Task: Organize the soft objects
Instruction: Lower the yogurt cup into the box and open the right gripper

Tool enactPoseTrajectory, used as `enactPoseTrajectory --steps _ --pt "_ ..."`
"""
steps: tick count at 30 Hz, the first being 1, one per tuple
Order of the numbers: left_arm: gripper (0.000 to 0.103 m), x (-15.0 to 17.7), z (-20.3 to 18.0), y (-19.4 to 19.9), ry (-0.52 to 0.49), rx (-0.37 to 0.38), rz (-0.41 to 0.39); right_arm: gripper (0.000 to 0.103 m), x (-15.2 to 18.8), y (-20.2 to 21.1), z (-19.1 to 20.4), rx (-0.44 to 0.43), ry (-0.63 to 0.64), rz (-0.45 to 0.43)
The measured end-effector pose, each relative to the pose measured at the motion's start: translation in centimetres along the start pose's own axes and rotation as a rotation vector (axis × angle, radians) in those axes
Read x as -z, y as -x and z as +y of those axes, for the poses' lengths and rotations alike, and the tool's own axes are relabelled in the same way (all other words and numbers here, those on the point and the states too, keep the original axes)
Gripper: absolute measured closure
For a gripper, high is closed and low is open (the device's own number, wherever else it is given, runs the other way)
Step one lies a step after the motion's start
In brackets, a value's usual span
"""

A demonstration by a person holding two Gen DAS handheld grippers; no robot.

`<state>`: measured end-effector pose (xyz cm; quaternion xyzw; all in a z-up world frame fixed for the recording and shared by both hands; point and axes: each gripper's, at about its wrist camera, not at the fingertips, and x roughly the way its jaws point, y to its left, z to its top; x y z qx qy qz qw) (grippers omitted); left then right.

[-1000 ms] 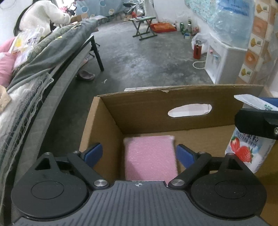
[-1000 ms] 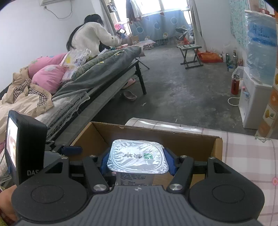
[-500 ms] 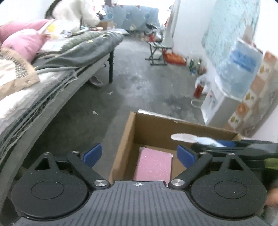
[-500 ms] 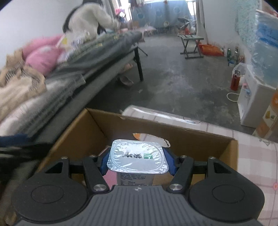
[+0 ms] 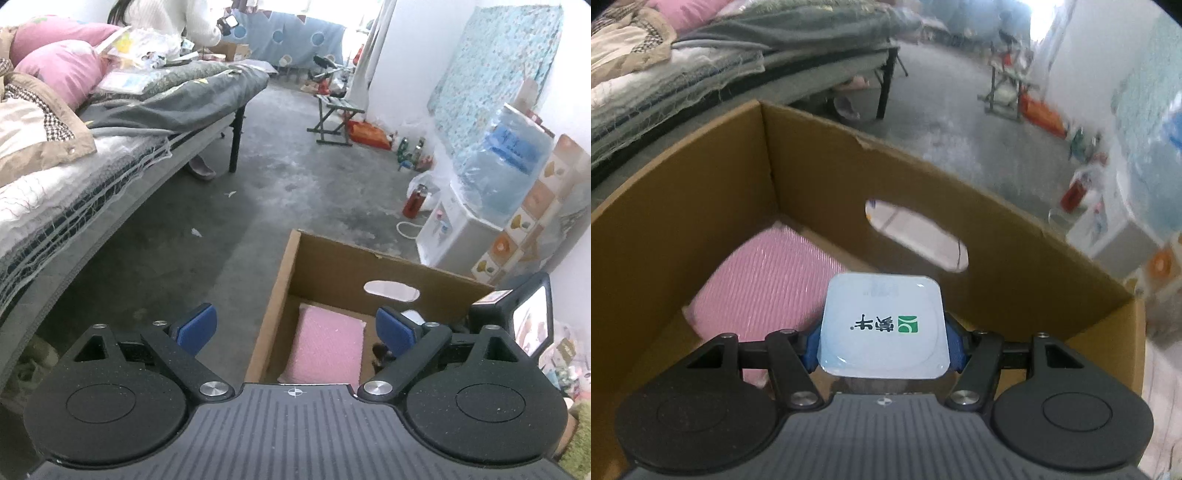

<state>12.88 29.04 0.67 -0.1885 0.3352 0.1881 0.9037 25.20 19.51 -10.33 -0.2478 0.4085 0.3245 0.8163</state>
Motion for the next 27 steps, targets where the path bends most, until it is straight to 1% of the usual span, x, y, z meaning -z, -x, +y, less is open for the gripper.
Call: enactPoseTrajectory --steps 2,4,6,8,10,14,17,21,22,23,24,27 --pt "0.009 0.0 0.2 0.3 0.005 0.011 -0.008 0.051 0.1 -0.1 -0.5 -0.012 -0.042 0.043" --pt "0.009 0.0 0.3 0.5 0.013 0.02 -0.014 0.051 0.2 0.0 -0.8 -0.036 -0.073 0.05" --pt "0.009 0.1 0.4 0.7 0.016 0.026 -0.016 0.05 0.2 0.0 -1.2 -0.043 -0.115 0.056" --pt "0.009 0.2 0.6 0.8 0.022 0.028 -0.015 0.05 0.2 0.1 -1.3 -0.056 -0.164 0.05" --pt "0.009 0.3 0.8 0.8 0.024 0.03 -0.015 0.05 0.3 0.0 -1.3 -0.069 -0.184 0.04" --pt "0.009 0.3 1.3 0.9 0.036 0.019 -0.017 0.05 0.0 0.0 0.3 -0.08 -0.191 -0.006" --pt "0.009 0.4 1.6 0.8 0.046 0.015 -0.01 0.05 0.0 0.1 1.2 -0.066 -0.176 -0.034" --pt "0.009 0.5 1.9 0.8 0.048 0.014 -0.005 0.05 -0.1 0.2 1.4 -0.053 -0.13 -0.034" --pt "0.009 0.6 1.9 0.9 0.048 0.015 -0.005 0.047 -0.2 0.3 1.3 -0.052 -0.124 -0.031" --pt "0.009 0.6 1.9 1.0 0.048 0.015 -0.004 0.039 -0.3 0.6 1.1 -0.051 -0.117 -0.026" --pt "0.009 0.6 1.9 1.0 0.048 0.015 -0.004 0.033 -0.3 1.0 0.9 -0.043 -0.116 -0.031" --pt "0.009 0.7 1.9 1.3 0.046 0.018 -0.002 0.025 -0.4 2.4 0.4 -0.039 -0.111 -0.053"
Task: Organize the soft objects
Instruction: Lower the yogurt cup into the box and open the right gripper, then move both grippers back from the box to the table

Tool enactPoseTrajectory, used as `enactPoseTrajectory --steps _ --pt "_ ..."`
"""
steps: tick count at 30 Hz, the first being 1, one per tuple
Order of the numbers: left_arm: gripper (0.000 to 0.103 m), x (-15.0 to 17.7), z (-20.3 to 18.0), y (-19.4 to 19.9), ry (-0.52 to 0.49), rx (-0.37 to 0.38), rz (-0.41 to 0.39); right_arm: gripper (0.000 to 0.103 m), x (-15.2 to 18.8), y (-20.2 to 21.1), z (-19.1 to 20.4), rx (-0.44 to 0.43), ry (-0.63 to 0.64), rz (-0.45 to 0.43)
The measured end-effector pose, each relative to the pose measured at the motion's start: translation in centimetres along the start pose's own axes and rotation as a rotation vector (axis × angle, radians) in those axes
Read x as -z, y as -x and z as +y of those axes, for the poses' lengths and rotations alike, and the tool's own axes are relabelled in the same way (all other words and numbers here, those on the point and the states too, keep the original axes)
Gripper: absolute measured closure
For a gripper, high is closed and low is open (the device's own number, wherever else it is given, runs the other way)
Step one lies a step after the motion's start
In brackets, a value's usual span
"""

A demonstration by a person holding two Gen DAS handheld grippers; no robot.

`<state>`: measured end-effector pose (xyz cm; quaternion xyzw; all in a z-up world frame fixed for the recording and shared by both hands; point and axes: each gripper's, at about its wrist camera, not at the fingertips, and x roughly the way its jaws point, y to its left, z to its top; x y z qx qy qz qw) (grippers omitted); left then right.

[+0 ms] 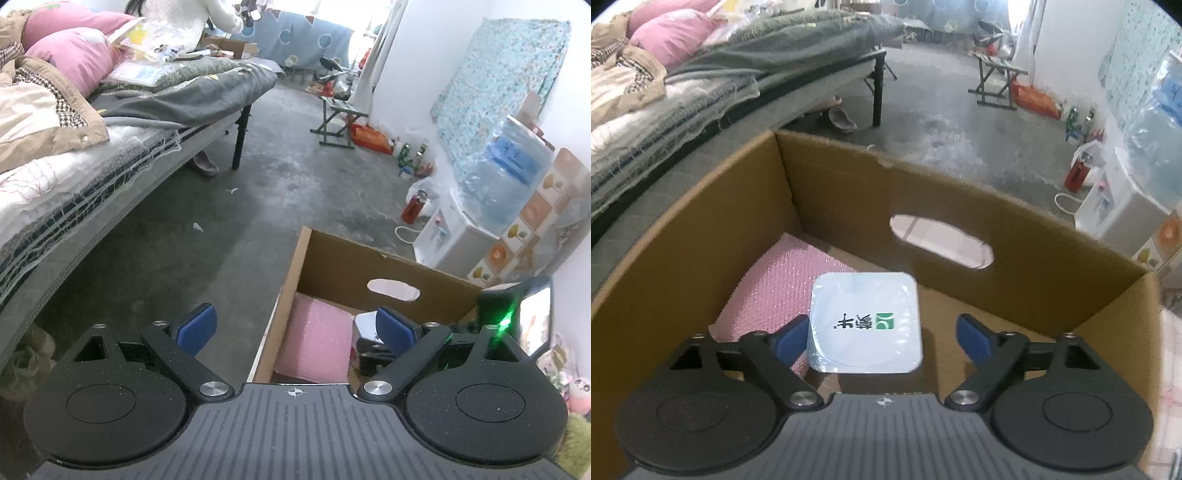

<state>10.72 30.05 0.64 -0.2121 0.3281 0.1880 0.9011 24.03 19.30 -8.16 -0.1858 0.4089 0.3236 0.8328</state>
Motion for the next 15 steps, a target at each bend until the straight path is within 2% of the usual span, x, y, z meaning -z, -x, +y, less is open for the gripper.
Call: enactPoseTrajectory --steps 5,8,11,15 --pt "0.009 0.5 -0.6 1.0 -0.007 0.01 0.0 0.024 0.3 4.3 -1.3 -0.029 -0.02 -0.058" --pt "0.008 0.9 -1.2 2.1 -0.024 0.027 -0.002 0.023 1.4 8.5 -2.5 -0.089 -0.059 -0.122" --pt "0.006 1.6 -2.2 3.8 -0.055 0.041 -0.007 0.022 3.7 14.0 -3.9 -0.128 -0.075 -0.213" --pt "0.005 3.2 -3.9 6.4 -0.11 0.09 -0.008 0.022 8.1 21.2 -5.7 -0.128 -0.068 -0.332"
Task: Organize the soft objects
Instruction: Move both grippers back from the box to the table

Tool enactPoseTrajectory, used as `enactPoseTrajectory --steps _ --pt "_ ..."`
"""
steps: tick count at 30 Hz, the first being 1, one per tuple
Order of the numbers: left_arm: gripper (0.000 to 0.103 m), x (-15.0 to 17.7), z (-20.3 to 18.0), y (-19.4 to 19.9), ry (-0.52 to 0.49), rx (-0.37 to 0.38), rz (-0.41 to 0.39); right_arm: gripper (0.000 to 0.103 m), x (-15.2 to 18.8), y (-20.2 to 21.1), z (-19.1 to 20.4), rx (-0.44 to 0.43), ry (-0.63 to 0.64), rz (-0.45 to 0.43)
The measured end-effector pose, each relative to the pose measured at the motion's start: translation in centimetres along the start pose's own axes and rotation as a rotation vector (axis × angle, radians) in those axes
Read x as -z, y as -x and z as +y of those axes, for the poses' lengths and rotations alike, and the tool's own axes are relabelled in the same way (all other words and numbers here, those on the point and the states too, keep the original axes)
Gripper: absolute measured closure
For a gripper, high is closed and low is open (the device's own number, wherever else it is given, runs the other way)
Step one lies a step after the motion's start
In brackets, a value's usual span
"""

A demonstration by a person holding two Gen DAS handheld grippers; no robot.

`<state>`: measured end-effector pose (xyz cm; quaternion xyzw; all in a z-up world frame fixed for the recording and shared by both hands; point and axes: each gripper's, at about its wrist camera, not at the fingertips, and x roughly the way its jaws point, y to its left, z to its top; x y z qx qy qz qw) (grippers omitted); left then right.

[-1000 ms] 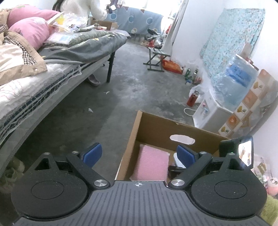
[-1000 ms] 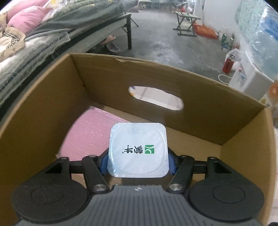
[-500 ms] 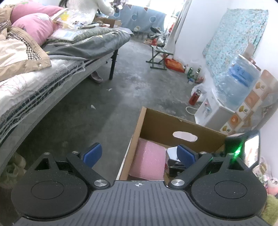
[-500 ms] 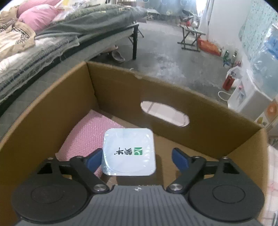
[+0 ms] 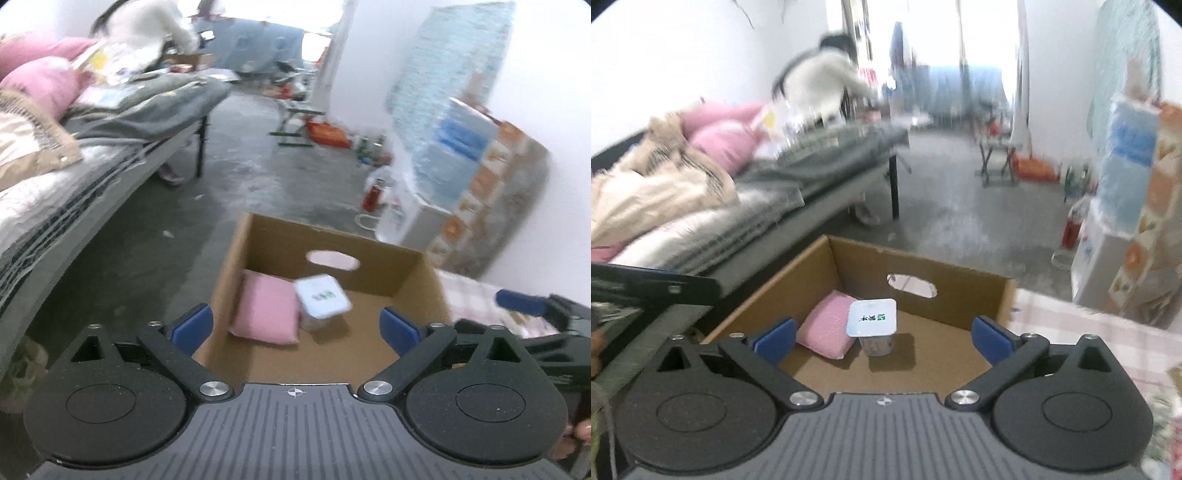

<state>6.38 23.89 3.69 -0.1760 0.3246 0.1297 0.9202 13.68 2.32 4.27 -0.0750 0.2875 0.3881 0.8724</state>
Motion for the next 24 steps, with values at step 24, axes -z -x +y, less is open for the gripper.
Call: enactPoseTrajectory --steps 24 --pt "0.001 11.0 -23.8 3.5 -0.397 0.378 0.146 0.022 20.2 21.8 -13.6 0.586 -0.265 -0.062"
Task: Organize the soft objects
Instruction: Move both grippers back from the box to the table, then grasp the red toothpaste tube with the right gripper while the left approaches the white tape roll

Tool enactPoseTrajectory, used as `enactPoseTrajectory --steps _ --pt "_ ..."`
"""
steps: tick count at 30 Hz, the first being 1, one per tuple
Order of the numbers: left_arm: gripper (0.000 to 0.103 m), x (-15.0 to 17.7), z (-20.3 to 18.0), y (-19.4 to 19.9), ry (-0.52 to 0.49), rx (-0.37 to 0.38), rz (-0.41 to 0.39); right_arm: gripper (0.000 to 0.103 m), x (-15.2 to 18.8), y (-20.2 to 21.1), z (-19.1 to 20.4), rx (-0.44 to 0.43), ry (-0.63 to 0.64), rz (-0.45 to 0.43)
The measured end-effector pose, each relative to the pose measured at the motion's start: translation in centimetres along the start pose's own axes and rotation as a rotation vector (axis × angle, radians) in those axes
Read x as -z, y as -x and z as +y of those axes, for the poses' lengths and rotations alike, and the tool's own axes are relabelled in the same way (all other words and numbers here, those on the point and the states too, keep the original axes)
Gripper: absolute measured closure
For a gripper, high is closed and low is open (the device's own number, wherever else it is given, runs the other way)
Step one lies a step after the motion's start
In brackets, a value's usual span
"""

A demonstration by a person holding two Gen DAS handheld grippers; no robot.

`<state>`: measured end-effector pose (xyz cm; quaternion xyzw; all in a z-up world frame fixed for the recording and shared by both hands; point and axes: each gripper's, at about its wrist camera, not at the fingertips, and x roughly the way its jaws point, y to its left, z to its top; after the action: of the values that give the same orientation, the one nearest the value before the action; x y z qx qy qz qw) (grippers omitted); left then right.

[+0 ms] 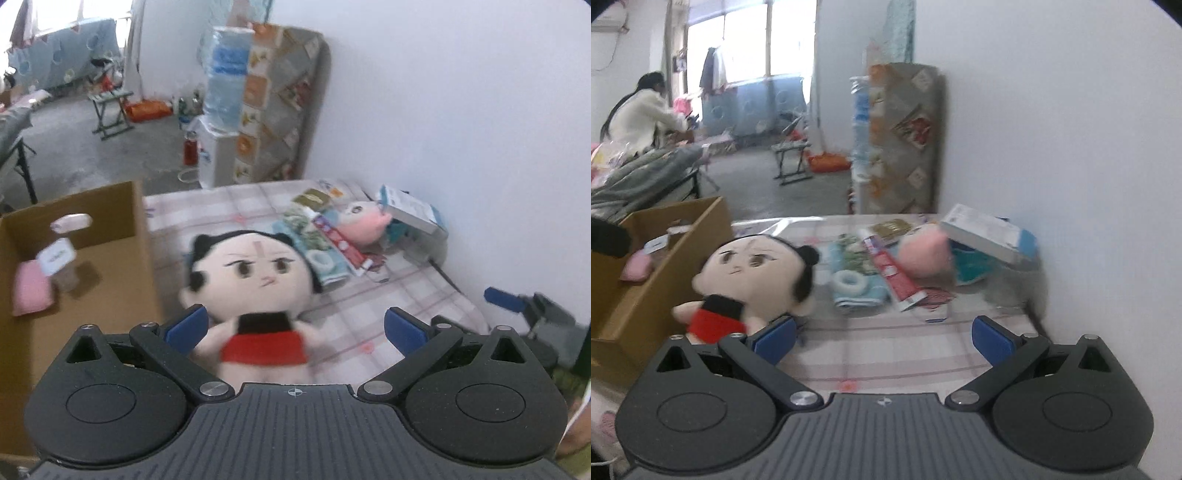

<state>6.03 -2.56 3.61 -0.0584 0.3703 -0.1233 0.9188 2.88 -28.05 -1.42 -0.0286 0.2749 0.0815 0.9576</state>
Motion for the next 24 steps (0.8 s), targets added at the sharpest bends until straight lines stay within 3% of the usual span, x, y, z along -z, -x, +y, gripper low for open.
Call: enactPoseTrajectory --steps 2,6,11,15,18,24 --pt "0.001 -1.0 -1.4 -1.9 0.009 0.026 0.019 0.022 0.5 -1.0 -1.2 -0.007 -0.032 -0.031" --pt "0.001 -3.2 -3.4 -6.3 0.039 0.064 0.071 0.022 1.6 -2.4 -3.8 -0.102 -0.078 -0.089" --pt "0.002 -5.2 -5.1 -11.9 0.055 0.033 0.105 0.022 1.5 -5.1 -4.8 -0.1 -0.096 -0.141" --pt "0.011 -6.3 -5.7 -15.7 0.051 0.006 0.108 0.022 1.1 -7.9 -5.3 -0.139 -0.106 -0.143" --pt "0.028 -6.8 -5.9 -18.3 0.015 -0.035 0.123 0.023 0.9 -10.0 -5.5 -0.167 -0.104 -0.133" --pt "0.04 -6.6 -6.7 -22.0 -0.155 -0.056 0.172 0.026 1.4 -13.2 -6.9 -0.164 -0.171 -0.098"
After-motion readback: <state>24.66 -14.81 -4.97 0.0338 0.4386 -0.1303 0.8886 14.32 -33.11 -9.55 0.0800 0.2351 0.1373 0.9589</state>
